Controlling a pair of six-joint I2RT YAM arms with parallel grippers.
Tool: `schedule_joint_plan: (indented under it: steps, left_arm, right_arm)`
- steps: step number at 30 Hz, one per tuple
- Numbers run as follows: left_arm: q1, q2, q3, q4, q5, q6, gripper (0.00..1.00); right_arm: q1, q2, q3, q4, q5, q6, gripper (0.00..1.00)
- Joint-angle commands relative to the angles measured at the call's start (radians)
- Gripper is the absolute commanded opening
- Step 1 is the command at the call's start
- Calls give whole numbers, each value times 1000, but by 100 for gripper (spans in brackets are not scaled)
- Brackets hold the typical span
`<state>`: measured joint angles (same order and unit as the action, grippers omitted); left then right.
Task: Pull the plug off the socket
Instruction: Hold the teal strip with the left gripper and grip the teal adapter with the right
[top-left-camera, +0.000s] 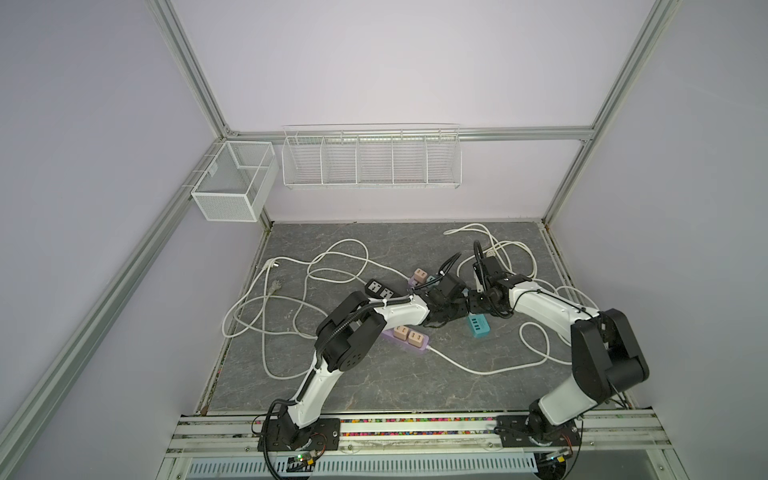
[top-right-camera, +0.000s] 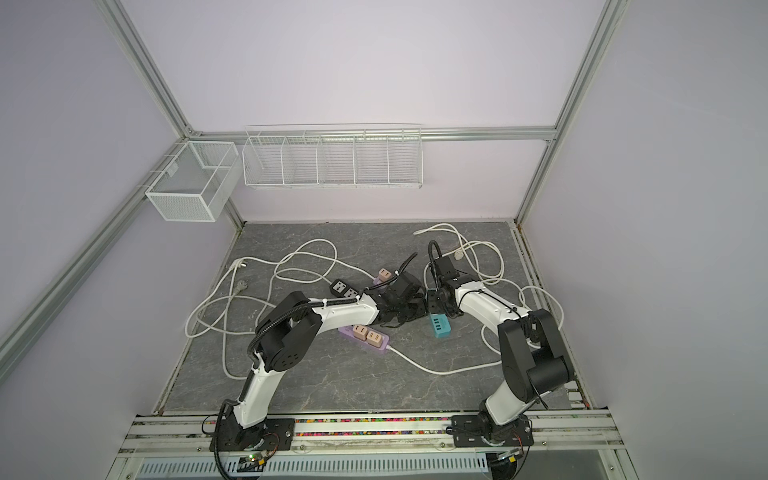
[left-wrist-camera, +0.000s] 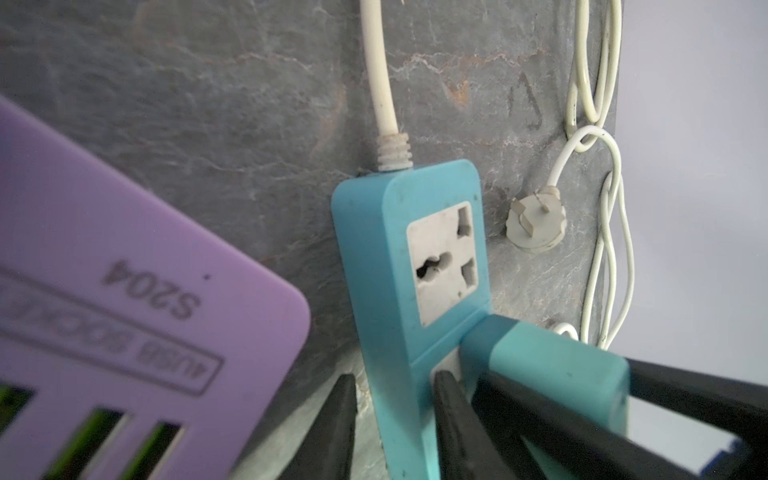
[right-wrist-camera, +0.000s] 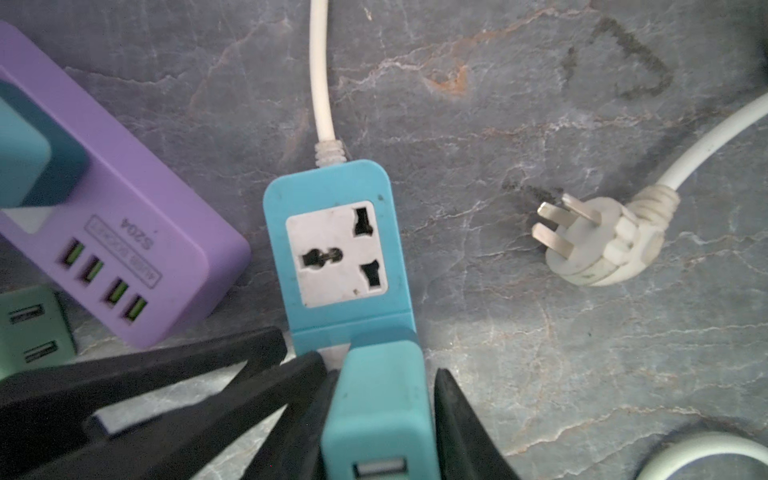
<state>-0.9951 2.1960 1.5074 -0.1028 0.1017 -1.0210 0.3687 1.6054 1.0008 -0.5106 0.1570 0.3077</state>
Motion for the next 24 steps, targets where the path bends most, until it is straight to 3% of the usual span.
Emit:
schedule_joint_plan:
  steps: [1,11,16,24]
  left_arm:
    - [-7,54,-10,-138,-30,-8,32]
    - [-8,67,5,-158,-23,-12,32]
    - [-8,52,-15,-59,35,-42,32]
    - [-8,41,14,-24,33,-53,32]
  right_arm:
    - [-5,4,21,4,-1,-12,35]
    - [-4,-10,31,-8,-8,-12,29]
    - [-5,12,27,20,-79,30,28]
    - [-4,23,38,11,-63,62,26]
